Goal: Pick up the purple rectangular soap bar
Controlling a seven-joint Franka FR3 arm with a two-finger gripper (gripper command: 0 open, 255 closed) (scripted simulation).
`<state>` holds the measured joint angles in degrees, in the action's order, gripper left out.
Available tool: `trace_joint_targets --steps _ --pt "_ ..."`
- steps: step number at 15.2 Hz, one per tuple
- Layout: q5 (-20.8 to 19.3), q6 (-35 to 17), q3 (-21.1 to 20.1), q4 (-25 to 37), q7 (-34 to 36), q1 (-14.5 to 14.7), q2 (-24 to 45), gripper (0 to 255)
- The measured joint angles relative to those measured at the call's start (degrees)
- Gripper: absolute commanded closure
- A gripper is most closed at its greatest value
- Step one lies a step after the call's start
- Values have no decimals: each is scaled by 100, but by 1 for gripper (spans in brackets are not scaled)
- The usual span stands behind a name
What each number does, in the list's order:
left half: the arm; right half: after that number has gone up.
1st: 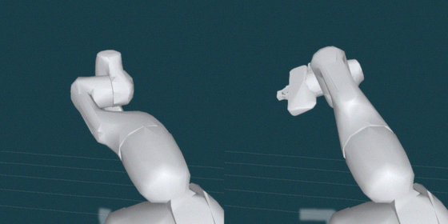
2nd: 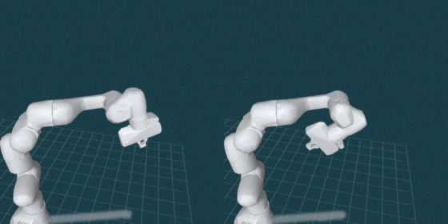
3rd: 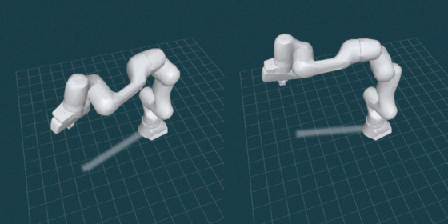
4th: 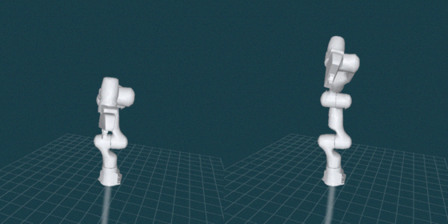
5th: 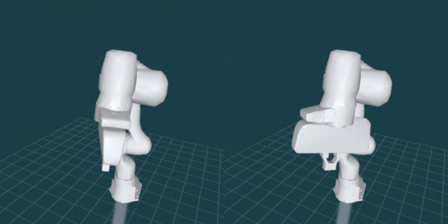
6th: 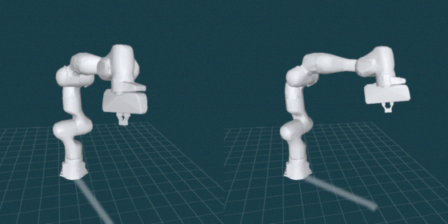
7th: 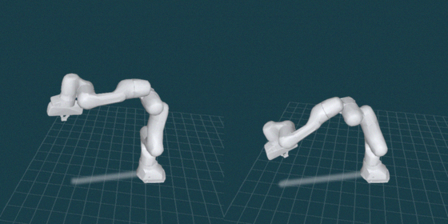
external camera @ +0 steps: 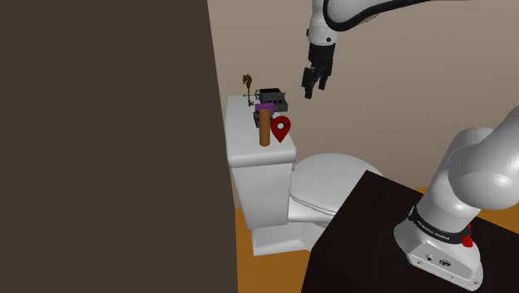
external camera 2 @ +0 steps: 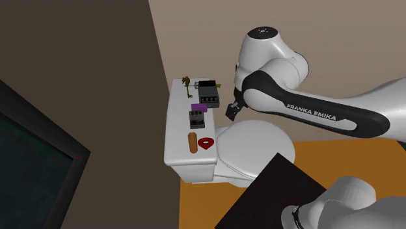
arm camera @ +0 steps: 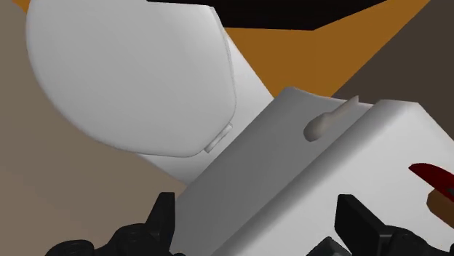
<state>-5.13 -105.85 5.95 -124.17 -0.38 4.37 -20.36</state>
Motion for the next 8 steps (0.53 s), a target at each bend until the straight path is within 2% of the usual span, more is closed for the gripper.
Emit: trace_joint_targets --steps 8 --pt "330 -30 70 1695 -869 190 1810 0"
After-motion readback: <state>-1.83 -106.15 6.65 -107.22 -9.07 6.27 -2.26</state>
